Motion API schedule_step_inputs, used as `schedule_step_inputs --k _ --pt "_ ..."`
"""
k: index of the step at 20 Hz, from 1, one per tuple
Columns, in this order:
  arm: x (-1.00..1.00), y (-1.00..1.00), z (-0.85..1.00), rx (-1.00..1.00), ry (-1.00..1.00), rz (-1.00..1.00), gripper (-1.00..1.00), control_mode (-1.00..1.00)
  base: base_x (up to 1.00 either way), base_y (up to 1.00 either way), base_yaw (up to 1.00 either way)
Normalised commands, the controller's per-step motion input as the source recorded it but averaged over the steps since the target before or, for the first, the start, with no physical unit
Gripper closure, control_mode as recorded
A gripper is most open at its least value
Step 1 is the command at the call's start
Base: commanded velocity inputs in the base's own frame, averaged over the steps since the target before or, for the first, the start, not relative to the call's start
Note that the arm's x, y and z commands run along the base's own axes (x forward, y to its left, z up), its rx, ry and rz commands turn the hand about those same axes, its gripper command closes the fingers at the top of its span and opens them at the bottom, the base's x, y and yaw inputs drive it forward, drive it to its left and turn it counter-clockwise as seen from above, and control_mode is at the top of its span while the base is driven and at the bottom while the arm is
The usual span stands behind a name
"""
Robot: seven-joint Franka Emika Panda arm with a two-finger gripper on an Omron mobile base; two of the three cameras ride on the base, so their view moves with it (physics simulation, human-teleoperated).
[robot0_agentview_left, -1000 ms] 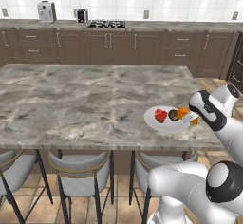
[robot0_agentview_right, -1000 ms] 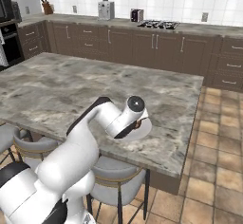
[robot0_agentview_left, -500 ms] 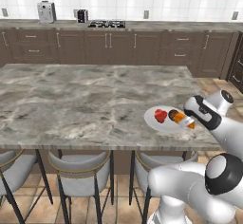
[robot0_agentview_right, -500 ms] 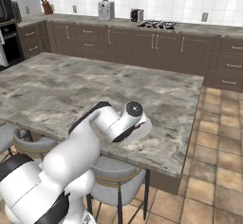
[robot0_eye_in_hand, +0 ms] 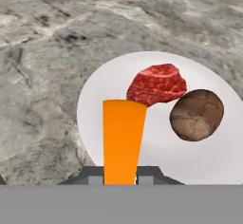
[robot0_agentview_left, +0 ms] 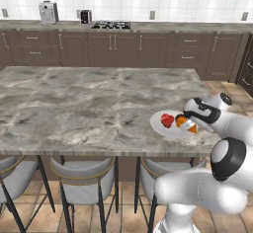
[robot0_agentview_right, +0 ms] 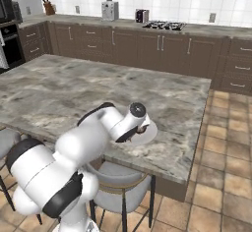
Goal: Take the cheese, steak, and potato from the fridge and place them on the plate on the dining counter to create an appetizer plate.
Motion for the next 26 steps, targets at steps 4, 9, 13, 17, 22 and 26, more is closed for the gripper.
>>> schedule_step_inputs --k 4,9,13,17,22,26 --pt "0.19 0.00 -0.30 0.00 0.00 0.00 1.00 -1.00 0.00 0.00 0.00" --pt "0.30 0.00 -0.24 0.00 0.00 0.01 1.00 -1.00 0.00 0.00 0.00" --pt "0.32 0.00 -0.21 0.00 0.00 0.00 1.00 -1.00 0.00 0.00 0.00" --pt "0.24 -0.06 -0.26 0.00 0.00 0.00 1.00 -1.00 0.00 0.00 0.00" --pt "0.22 -0.13 -0.26 0.00 0.00 0.00 1.00 -1.00 0.00 0.00 0.00" --pt "0.26 -0.12 -0.23 0.00 0.00 0.00 1.00 -1.00 0.00 0.00 0.00"
